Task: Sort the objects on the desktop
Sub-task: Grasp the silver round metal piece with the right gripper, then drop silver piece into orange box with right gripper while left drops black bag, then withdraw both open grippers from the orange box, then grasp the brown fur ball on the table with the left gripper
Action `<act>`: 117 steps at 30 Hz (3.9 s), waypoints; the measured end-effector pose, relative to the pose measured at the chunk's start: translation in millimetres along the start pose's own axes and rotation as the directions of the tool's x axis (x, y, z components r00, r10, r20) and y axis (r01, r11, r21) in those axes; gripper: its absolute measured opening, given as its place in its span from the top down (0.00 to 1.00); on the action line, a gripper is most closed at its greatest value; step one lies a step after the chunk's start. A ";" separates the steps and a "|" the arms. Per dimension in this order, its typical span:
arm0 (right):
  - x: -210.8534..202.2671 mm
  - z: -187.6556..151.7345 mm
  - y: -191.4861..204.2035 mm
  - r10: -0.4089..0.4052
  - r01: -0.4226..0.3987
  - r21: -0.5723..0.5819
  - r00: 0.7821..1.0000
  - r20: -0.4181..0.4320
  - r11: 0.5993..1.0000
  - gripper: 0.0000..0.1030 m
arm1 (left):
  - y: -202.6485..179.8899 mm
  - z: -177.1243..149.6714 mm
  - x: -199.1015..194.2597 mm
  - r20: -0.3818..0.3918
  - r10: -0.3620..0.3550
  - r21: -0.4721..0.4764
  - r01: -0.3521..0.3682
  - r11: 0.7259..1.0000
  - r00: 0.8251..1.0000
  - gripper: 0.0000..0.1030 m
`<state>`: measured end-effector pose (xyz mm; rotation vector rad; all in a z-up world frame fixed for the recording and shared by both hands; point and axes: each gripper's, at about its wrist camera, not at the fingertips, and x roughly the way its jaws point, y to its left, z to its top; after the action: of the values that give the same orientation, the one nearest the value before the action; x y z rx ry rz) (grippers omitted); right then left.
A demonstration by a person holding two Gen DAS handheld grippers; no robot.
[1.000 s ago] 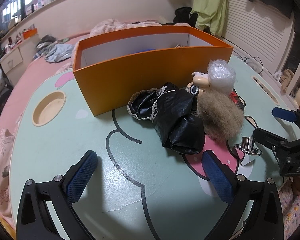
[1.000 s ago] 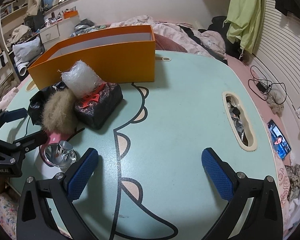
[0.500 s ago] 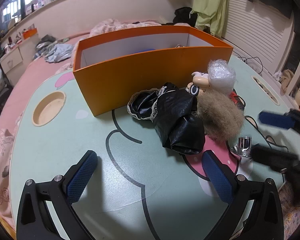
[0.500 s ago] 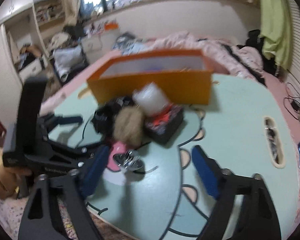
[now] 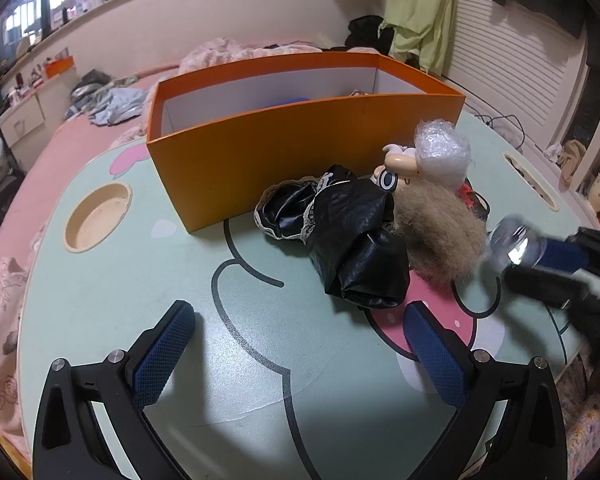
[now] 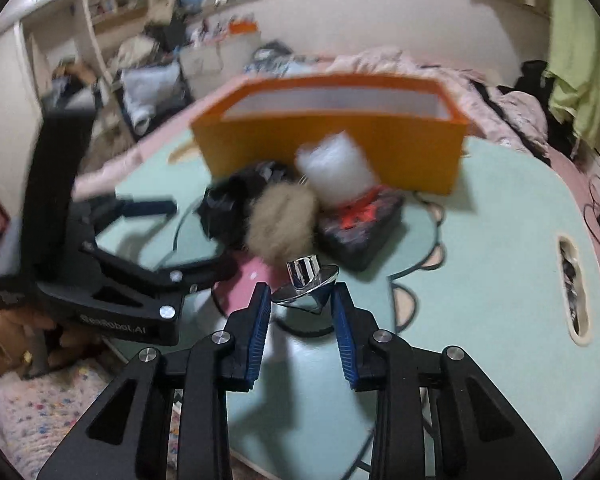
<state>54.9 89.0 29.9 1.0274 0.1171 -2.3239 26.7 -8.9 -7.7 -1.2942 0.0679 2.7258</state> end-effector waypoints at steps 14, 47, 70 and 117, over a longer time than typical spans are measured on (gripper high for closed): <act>-13.5 -0.4 -17.8 -0.010 0.001 0.109 0.996 0.083 0.994 0.68 | 18.4 41.6 7.7 0.019 -0.155 -0.181 0.155 0.971 0.988 0.20; -25.6 25.2 -2.9 -0.201 0.200 0.017 0.974 0.104 0.980 0.68 | 25.1 93.3 -42.5 0.190 -0.083 -0.060 0.096 0.994 0.978 0.72; -17.6 88.7 -31.9 -0.108 0.073 0.199 0.979 0.171 0.977 0.31 | 24.4 65.2 -33.2 0.100 -0.050 -0.072 0.057 0.996 0.994 0.07; 7.5 -2.6 -38.1 -0.306 0.316 0.088 0.946 -0.107 0.945 0.00 | -13.6 35.4 -21.4 0.068 -0.171 -0.016 0.172 0.985 0.983 0.10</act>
<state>31.7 117.5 17.1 1.2451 0.2105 -2.5888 14.6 5.9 31.4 -1.1557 -0.0769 2.6268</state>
